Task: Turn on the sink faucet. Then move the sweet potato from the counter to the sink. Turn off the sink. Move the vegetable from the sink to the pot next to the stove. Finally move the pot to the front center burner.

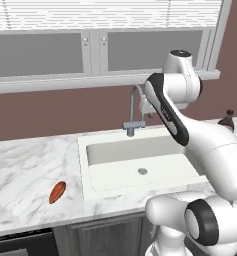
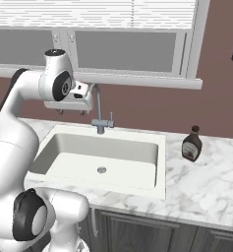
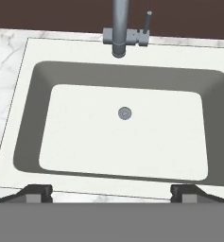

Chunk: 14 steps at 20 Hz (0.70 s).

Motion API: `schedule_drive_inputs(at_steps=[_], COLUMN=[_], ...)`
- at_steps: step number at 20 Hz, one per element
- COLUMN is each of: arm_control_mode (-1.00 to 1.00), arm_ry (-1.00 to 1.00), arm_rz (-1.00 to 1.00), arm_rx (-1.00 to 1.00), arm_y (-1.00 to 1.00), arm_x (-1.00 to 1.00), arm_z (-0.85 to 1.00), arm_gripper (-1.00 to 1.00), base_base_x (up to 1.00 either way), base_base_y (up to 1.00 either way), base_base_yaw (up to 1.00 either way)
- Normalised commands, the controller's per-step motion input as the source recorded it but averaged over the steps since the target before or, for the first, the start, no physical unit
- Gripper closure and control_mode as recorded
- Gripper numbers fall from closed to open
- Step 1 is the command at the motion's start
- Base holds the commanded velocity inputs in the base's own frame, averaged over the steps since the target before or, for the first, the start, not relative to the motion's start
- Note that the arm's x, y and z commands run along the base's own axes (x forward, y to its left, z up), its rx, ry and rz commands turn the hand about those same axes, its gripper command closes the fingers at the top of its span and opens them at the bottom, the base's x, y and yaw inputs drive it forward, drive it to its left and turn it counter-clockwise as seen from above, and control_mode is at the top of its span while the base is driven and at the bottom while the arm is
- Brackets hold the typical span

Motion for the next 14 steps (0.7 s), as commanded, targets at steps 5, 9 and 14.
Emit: schedule_drive_inputs(at_steps=[5, 9, 14], arm_control_mode=[-1.0, -1.0, -1.0], arm_ry=[-0.05, -0.16, -0.12], arm_rz=[0.0, 0.03, 0.09], arm_rx=[0.0, 0.06, 0.09], arm_y=[-0.06, -0.63, -0.81], arm_x=[-0.02, -0.3, -0.22], arm_z=[-0.16, -0.34, -0.42], arm_gripper=[-1.0, -1.0, -1.0], base_base_x=[0.0, 0.0, 0.0], base_base_y=[0.0, 0.0, 0.0], base_base_yaw=[0.0, 0.0, 0.0])
